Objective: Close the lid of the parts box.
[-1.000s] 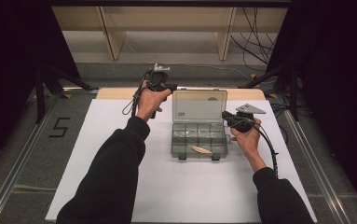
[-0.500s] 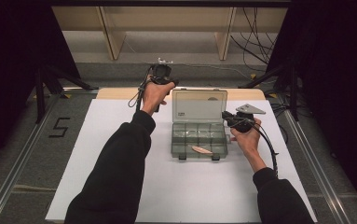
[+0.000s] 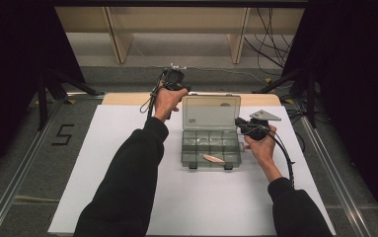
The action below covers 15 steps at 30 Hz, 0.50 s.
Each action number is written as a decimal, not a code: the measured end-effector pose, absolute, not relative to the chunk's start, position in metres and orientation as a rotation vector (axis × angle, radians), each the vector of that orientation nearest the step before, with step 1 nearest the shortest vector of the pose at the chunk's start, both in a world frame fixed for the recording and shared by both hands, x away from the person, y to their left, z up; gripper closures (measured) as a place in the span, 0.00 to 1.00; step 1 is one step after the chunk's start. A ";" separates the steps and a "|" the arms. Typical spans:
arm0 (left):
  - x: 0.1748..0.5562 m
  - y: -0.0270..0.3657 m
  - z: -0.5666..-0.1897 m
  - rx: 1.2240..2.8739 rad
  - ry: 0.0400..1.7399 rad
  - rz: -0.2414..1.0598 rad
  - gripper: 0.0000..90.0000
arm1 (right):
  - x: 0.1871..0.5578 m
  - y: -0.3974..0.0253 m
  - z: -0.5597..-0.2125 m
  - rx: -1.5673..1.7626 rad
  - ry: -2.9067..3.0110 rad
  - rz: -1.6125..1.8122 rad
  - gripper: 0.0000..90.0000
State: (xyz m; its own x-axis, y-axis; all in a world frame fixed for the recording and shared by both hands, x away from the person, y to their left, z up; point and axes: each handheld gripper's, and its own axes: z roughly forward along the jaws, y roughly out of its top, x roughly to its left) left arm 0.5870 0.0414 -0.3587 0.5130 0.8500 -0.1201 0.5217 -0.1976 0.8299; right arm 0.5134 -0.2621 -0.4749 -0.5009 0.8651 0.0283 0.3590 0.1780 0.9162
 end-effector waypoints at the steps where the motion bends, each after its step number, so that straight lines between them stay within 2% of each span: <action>1: 0.587 0.041 -0.360 1.867 1.136 0.458 1.00 | 0.514 -0.262 -0.475 1.144 1.949 1.299 0.92; 15: 0.587 0.040 -0.364 1.869 1.146 0.442 1.00 | 0.513 -0.262 -0.475 1.143 1.950 1.300 0.92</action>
